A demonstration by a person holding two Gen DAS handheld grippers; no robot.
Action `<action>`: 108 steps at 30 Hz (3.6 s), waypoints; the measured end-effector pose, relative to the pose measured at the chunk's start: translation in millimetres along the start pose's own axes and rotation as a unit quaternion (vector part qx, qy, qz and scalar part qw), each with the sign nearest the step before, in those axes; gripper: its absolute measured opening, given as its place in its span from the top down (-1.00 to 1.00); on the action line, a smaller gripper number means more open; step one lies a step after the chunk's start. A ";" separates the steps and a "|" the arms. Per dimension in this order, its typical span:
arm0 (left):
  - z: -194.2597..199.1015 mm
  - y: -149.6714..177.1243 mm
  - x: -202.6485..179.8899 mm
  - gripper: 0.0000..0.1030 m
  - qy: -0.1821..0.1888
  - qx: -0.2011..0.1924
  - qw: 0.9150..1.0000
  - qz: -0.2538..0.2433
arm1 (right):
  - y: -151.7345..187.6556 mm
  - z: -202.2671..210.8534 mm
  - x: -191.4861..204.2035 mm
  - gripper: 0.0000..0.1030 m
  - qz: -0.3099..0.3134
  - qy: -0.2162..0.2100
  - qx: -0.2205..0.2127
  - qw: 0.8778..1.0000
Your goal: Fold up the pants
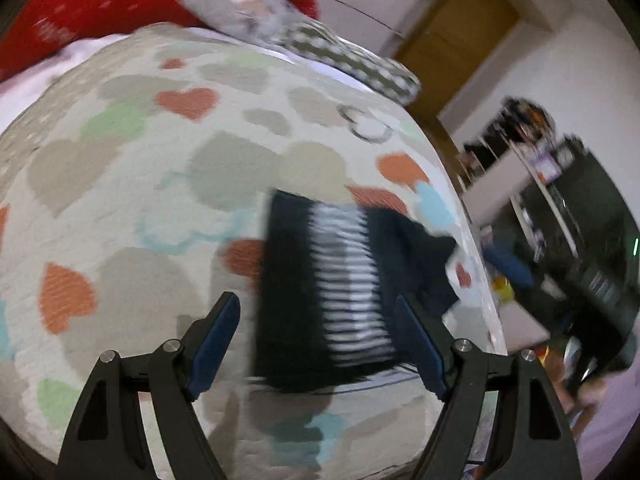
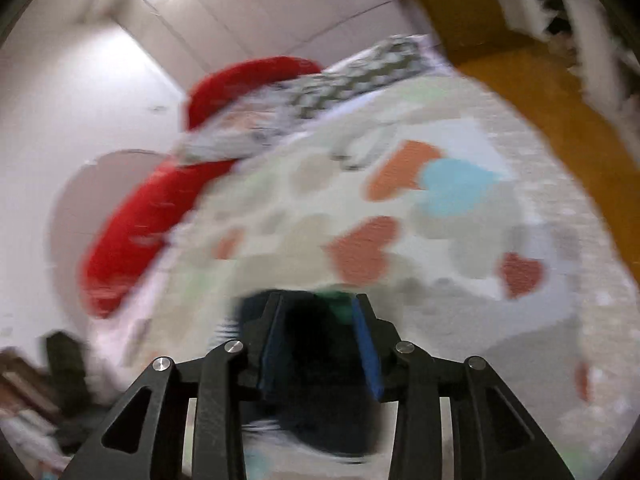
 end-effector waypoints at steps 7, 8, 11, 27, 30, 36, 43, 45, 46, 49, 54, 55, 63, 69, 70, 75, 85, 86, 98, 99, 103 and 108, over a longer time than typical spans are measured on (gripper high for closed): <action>-56.1 18.9 -13.4 -0.53 -0.051 0.054 0.997 -0.024 | -2.6 -62.0 12.9 0.25 -0.052 -0.152 0.089 0.983; -52.3 18.9 -14.1 -0.53 -0.048 0.056 0.997 -0.028 | 0.6 -71.1 5.9 0.25 -0.065 -0.136 0.098 0.984; -30.0 18.4 -12.8 -0.53 0.005 0.062 0.998 -0.032 | 11.1 -83.5 -35.4 0.32 -0.107 -0.031 0.090 0.990; -50.9 -37.0 42.6 -0.54 0.077 0.096 0.991 0.045 | 26.5 -58.5 -59.5 -0.38 -0.091 -0.033 0.050 0.994; -70.7 -43.5 37.2 -0.77 0.118 0.114 0.986 0.034 | 30.1 -70.0 -57.3 -0.41 -0.085 -0.053 0.061 0.993; -76.8 -39.5 17.1 0.28 0.141 0.124 0.982 0.021 | 27.1 -90.5 -50.5 0.15 -0.076 -0.075 0.081 0.991; -53.6 -70.6 4.0 0.37 0.103 0.080 0.991 -0.004 | 14.4 -81.8 -34.3 0.36 -0.054 -0.079 0.070 0.993; -51.9 -87.3 4.9 0.37 0.094 0.074 0.993 -0.002 | -2.0 -83.6 -25.3 0.36 -0.042 -0.075 0.064 0.994; -52.0 -98.7 5.9 0.36 0.082 0.068 0.994 -0.004 | -9.6 -84.8 -21.7 0.36 -0.039 -0.073 0.061 0.995; -60.5 -127.6 10.8 0.26 0.044 0.058 0.997 -0.005 | -39.6 -96.2 -8.5 0.36 -0.012 -0.050 0.052 0.997; -80.5 -136.1 43.6 0.16 0.000 0.079 0.996 0.043 | -66.4 -137.4 -20.8 0.03 -0.009 0.040 0.064 0.997; -75.0 -129.7 47.5 0.16 0.023 0.079 0.995 0.054 | -66.2 -141.8 -27.0 -0.02 -0.013 0.065 0.071 0.995; -56.9 -90.4 42.3 -0.25 0.035 0.052 0.997 0.054 | -54.8 -76.8 -5.9 0.04 0.025 0.034 -0.009 0.999; -65.5 -77.3 45.6 -0.31 0.013 0.087 0.993 0.076 | -41.1 -120.3 -19.9 0.18 0.012 0.064 0.058 0.996; -57.6 -73.8 43.9 -0.33 0.015 0.086 0.993 0.078 | -39.4 -117.4 -24.7 0.18 0.007 0.062 0.056 0.996; -8.6 -31.2 36.5 -0.66 -0.051 0.022 0.996 0.066 | -17.3 -65.2 -32.1 0.05 -0.007 0.054 0.006 0.999; 15.7 36.5 26.7 -0.66 -0.113 -0.013 0.993 0.043 | 93.7 -29.8 -44.9 -0.05 -0.071 0.114 -0.013 0.991; 21.0 39.4 24.2 -0.66 -0.113 -0.018 0.993 0.039 | 101.6 -26.5 -40.0 -0.05 -0.065 0.126 -0.018 0.990; 129.1 69.6 -3.7 -0.81 -0.170 -0.191 0.967 0.005 | 137.3 -5.6 31.0 -0.22 0.031 0.222 -0.039 0.974; 135.3 70.2 -1.6 -0.82 -0.172 -0.201 0.964 0.007 | 138.6 -3.0 33.8 -0.22 0.032 0.226 -0.040 0.973; 149.0 71.9 8.8 -0.82 -0.194 -0.226 0.955 0.013 | 144.4 1.5 43.8 -0.29 0.043 0.243 -0.045 0.968; 142.0 72.3 28.5 -0.82 -0.172 -0.204 0.963 0.039 | 152.9 -13.9 54.2 -0.31 0.066 0.259 -0.016 0.964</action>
Point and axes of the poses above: each gripper's, at about its wrist camera, not at the fingertips, and z roughly against the way its jaws point, x to its left, y to its underside, the point moved 4 cm from there along -z, roughly the way its jaws point, and after that the axes turned 13 degrees about x, right-handed, at the moved point
